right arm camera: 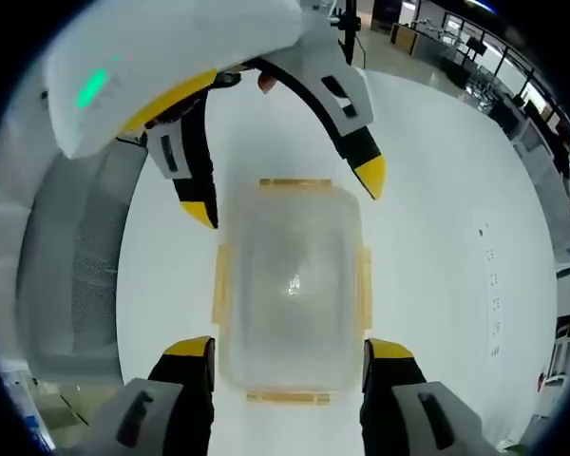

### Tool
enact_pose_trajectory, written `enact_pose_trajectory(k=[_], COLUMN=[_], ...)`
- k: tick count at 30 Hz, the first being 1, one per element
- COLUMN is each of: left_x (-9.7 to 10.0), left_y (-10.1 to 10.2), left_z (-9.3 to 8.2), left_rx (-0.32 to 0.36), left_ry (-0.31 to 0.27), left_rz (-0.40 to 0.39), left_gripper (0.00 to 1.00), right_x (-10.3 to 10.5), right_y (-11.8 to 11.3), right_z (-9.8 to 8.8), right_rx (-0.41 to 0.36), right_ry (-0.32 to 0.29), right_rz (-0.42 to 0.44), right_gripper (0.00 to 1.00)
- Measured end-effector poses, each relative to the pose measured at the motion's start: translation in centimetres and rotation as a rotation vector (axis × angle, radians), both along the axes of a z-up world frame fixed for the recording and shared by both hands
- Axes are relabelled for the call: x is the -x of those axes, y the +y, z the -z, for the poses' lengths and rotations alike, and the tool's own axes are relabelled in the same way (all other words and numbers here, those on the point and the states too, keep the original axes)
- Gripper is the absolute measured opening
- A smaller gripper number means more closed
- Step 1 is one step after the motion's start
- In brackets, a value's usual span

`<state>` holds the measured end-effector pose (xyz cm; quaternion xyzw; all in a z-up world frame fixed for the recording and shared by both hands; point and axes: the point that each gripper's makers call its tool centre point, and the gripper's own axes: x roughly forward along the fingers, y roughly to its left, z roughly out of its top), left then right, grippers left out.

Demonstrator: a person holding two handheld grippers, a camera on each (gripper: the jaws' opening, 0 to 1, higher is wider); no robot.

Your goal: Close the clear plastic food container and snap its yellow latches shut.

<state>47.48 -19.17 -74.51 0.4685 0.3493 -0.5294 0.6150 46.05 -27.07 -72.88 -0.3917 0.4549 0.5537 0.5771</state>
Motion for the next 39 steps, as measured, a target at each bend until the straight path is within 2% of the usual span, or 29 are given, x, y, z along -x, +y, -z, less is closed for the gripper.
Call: enact_pose_trajectory(k=[6,10,20,24,28,30,33,36,39], left_x=[0.0,0.1,-0.3,-0.1,0.3,0.3,0.2,-0.1,0.0], left_y=[0.4,0.3,0.0,0.1,0.3,0.4,0.4,0.5,0.5], left_z=[0.2,0.3,0.9,1.6,2.1,2.2,2.1,1.9,2.0], left_rx=[-0.013,-0.006,-0.014,-0.032,-0.045,-0.050,-0.040,-0.044,-0.037], left_ry=[0.019,0.034,0.028,0.034,0.046,0.032,0.036,0.028,0.030], left_rz=[-0.003,-0.002,0.012,0.010,0.009,0.017,0.005,0.004,0.003], left_gripper=[0.85,0.86,0.89,0.84,0.83,0.84,0.83,0.77,0.77], right_x=[0.1,0.1,-0.1,0.1,0.1,0.2,0.1,0.1,0.1], right_y=[0.4,0.4,-0.4,-0.8,-0.9,-0.9,-1.0,-1.0,-0.9], right_z=[-0.1,0.1,0.7,1.4,1.7,2.0,2.2,2.2,2.2], right_rx=[-0.013,-0.007,0.010,0.027,0.026,0.028,0.034,0.032,0.032], right_ry=[-0.031,-0.053,-0.101,-0.110,-0.117,-0.116,-0.127,-0.127,-0.130], right_rz=[0.013,0.002,0.033,0.035,0.054,0.053,0.051,0.056,0.058], right_gripper=[0.61,0.65,0.75,0.74,0.70,0.68,0.68,0.68,0.68])
